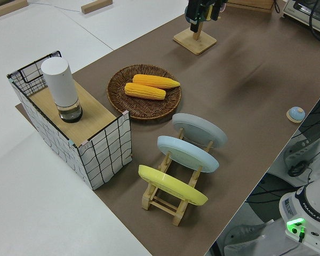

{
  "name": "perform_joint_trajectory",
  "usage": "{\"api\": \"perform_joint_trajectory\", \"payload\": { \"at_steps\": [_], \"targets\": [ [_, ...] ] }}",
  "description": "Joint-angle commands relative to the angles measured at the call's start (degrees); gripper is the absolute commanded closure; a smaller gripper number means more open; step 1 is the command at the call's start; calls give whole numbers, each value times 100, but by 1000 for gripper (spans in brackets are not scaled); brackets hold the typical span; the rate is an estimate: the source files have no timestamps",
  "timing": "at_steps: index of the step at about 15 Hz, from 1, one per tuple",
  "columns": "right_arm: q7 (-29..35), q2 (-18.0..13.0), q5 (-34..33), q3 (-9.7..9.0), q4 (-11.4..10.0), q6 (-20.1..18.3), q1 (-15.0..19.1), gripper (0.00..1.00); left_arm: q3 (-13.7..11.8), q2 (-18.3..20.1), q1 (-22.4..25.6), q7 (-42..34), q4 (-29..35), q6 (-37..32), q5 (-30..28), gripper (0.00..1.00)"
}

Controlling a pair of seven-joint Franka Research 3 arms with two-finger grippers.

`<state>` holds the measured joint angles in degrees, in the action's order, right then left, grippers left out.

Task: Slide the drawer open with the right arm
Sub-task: 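Raise the right arm and reach the right gripper to the drawer's black handle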

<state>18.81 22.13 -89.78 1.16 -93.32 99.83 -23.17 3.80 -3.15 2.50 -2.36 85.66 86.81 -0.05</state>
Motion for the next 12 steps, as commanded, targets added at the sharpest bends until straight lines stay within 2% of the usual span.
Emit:
{"api": "perform_joint_trajectory", "payload": {
  "at_steps": [1,5,12],
  "targets": [
    [518,169,-303,-46,-99,186,199,17,-2,25,-39,60,-58,-103,102,7],
    [922,327,-522,-2,-90,291,366,17,-2,25,-39,60,-58,-103,102,7],
    [975,345,-865,7,-81,765,638,17,-2,16,-39,60,-49,-103,102,7]
  ]
}}
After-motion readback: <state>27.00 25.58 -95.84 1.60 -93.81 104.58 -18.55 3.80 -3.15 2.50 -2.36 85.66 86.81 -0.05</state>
